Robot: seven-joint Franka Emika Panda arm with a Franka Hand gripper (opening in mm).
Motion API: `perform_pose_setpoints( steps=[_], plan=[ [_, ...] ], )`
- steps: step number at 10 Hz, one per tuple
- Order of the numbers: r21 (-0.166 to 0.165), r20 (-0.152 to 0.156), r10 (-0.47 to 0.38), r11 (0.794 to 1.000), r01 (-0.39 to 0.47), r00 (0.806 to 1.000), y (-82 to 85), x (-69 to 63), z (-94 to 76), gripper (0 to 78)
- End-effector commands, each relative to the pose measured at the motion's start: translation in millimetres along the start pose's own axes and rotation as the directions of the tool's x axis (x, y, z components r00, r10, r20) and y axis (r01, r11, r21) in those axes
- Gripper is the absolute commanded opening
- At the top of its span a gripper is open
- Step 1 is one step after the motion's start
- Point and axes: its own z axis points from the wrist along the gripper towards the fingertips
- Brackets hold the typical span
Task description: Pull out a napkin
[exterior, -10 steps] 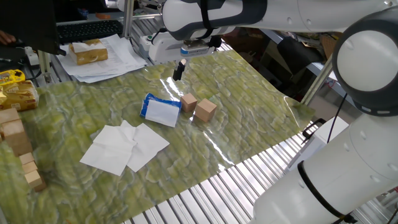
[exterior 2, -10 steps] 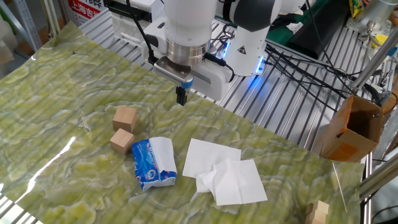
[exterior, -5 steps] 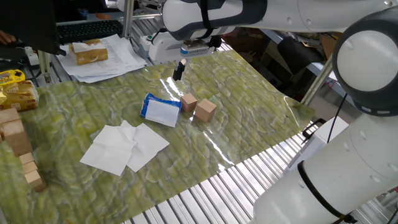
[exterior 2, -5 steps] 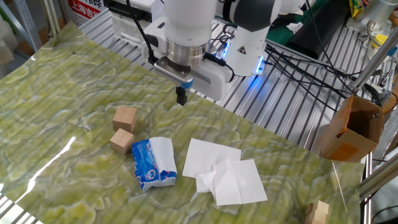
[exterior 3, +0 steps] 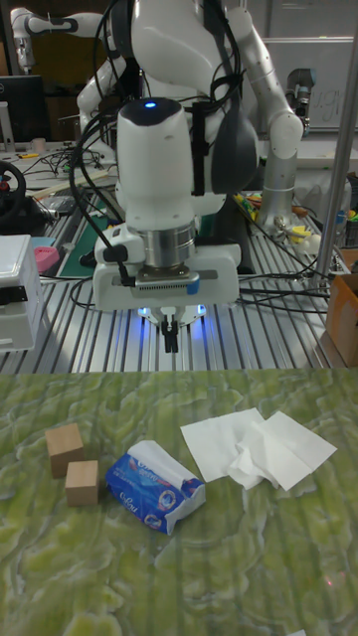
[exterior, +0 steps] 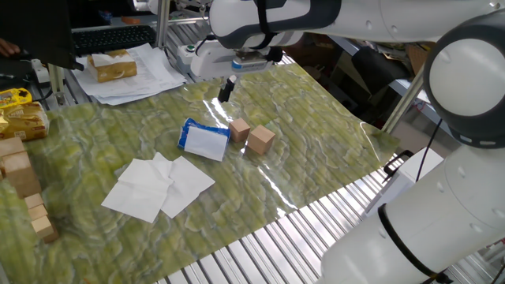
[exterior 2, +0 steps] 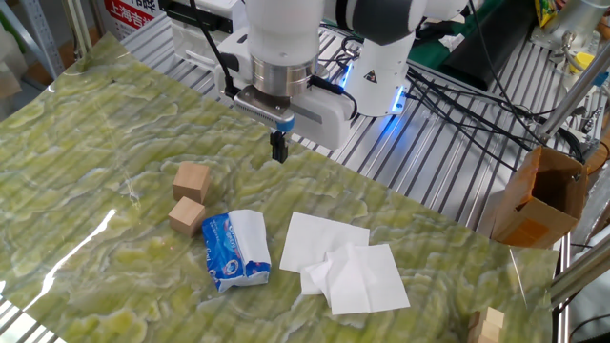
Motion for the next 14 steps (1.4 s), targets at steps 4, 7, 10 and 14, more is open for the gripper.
perform_pose_setpoints(
  steps=[4,7,10,14],
  plan=[
    [-0.018,0.036,-0.030,0.999,0.031,0.999,1.2,-27.1,-3.1,0.0],
    [-0.022,0.039,-0.036,0.999,0.037,0.999,-0.6,-54.6,-5.4,0.0],
    [-0.025,0.033,-0.033,0.999,0.034,0.999,-0.8,-55.4,-5.6,0.0],
    [-0.003,0.038,-0.037,0.999,0.037,0.999,-0.2,-49.2,-4.8,0.0]
  ],
)
